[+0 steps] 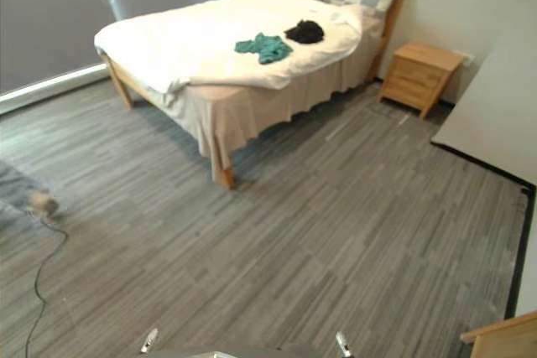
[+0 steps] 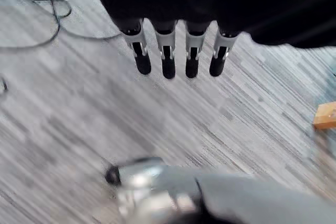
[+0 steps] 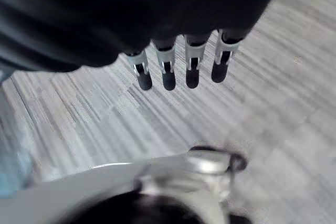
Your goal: Tidy up the quilt and then pick up the clothes from the bed and put them into the laundry hamper.
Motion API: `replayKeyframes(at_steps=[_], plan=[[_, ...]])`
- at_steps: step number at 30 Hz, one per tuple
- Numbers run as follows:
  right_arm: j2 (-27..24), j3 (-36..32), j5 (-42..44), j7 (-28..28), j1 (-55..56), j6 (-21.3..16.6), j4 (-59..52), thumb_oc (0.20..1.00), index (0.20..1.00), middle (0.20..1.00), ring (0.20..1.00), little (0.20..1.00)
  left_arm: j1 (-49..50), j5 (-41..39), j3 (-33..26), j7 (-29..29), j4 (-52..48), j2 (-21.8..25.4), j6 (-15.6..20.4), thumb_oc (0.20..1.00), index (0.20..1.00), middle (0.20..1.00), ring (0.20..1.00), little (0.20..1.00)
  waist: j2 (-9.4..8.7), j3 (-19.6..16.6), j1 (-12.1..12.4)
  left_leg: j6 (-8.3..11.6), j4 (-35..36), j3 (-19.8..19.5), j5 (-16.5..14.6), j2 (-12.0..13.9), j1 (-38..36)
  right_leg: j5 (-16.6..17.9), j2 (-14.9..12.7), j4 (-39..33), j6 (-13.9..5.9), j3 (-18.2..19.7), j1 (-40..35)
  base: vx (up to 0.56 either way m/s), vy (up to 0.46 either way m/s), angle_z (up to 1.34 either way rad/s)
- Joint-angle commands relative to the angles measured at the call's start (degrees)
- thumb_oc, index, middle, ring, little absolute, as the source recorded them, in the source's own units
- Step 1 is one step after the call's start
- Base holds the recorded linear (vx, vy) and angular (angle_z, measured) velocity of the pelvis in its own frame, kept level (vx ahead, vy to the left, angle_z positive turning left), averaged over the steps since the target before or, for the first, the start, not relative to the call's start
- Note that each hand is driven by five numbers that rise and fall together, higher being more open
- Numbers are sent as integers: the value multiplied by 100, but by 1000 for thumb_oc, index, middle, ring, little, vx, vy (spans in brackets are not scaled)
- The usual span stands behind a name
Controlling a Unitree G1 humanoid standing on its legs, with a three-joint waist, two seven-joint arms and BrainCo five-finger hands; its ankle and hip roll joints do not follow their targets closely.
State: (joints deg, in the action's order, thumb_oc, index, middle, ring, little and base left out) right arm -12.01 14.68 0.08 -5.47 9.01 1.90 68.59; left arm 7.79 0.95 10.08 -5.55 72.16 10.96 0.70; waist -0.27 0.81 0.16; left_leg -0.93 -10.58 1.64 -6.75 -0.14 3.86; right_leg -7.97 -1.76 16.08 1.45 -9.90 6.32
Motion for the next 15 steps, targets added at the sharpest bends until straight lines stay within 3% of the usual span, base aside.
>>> replayKeyframes(at_steps=[1, 10, 13, 15], plan=[[37, 58, -46, -357, -1213, -23, 455, 1000, 1000, 1000, 1000, 1000, -808, 260, 229, -335, 525, 192, 129, 1000, 1000, 1000, 1000, 1000, -100, 946, 143, 447, 1296, 242, 516, 338, -809, 629, -595, -1901, -956, -207, -1226, 36, 4, 33], [-41, 114, -99, -363, -1350, 5, 461, 1000, 1000, 1000, 1000, 1000, -955, 515, 461, -291, 416, 271, 125, 1000, 1000, 1000, 1000, 1000, -82, 1051, 107, 397, 1208, 217, 418, 311, -788, 652, -627, -1881, -987, -91, -1151, 20, 19, -3], [-24, 127, -40, -364, -1470, 7, 382, 1000, 1000, 1000, 1000, 1000, -1185, 781, 713, -342, 339, 488, 128, 1000, 1000, 1000, 1000, 1000, -146, 1302, 105, 277, 931, 236, 303, 331, -496, 459, -639, -751, -1052, -63, -415, -97, 42, -10], [8, -63, 213, -410, -1476, -14, 248, 1000, 1000, 1000, 1000, 1000, -1245, 645, 647, -415, 332, 532, 121, 1000, 1000, 1000, 1000, 1000, -84, 1462, 46, 172, 951, 282, 184, 365, -596, 689, -820, 353, -1399, -272, 91, 32, 106, -18]])
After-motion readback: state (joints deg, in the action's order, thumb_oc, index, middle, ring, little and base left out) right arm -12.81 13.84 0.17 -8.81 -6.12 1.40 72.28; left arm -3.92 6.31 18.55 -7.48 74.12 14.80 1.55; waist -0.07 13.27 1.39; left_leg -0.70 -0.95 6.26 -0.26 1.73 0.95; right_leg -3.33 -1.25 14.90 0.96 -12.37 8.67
